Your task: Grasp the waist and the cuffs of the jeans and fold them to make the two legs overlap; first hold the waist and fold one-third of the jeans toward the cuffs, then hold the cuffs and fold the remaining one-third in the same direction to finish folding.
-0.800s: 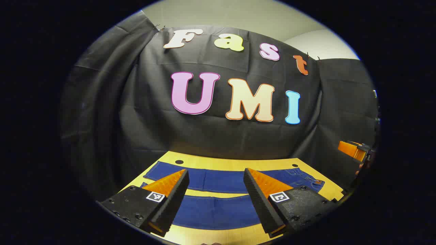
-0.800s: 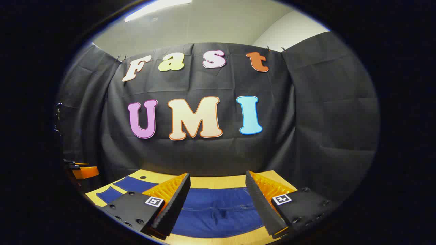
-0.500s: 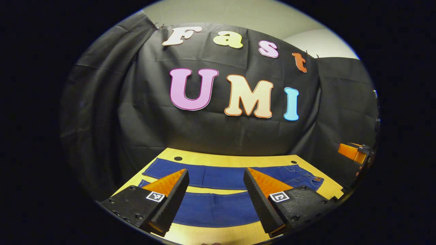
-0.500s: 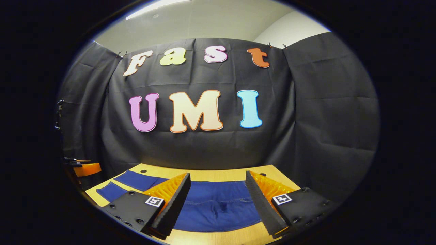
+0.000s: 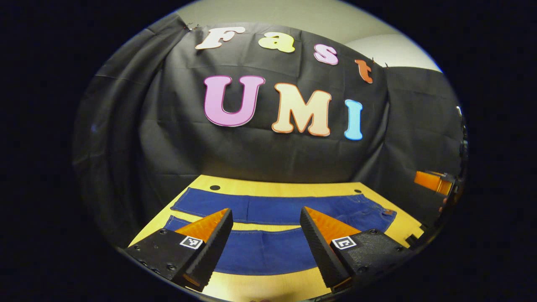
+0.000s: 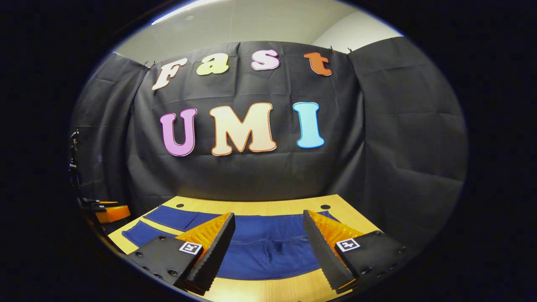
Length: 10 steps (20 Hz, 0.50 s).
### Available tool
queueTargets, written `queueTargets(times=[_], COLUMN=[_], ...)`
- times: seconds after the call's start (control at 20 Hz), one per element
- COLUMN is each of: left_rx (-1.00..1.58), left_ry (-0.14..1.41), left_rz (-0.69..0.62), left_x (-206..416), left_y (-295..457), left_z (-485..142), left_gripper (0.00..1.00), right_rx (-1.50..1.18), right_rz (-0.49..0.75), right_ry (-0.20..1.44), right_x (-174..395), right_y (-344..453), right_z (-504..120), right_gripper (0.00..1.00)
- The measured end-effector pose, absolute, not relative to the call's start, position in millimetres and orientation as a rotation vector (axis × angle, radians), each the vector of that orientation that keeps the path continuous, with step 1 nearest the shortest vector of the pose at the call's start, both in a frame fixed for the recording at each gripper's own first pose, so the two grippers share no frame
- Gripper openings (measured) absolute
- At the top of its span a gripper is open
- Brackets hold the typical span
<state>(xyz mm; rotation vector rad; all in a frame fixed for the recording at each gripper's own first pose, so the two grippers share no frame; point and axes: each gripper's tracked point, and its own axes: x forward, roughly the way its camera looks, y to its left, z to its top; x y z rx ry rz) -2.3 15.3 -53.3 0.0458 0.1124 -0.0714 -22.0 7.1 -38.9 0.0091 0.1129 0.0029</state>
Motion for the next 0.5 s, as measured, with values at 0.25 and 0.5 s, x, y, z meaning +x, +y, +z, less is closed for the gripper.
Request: queueTargets(times=[0.25,0.5], left_rx=[0.113,0.212], left_ry=[0.261,0.426], left_rz=[-0.157,-0.195], left_x=[-8,-9], left_y=[36,75], left_z=[-109,-156], left_gripper=[0.95,0.96], right_rx=[-0.011,-0.021], right_rz=[0.004,0.008], right_ry=[0.162,0.218], right_x=[-24,-26], right_y=[6,8], right_z=[-56,-73], right_gripper=[1.00,1.00])
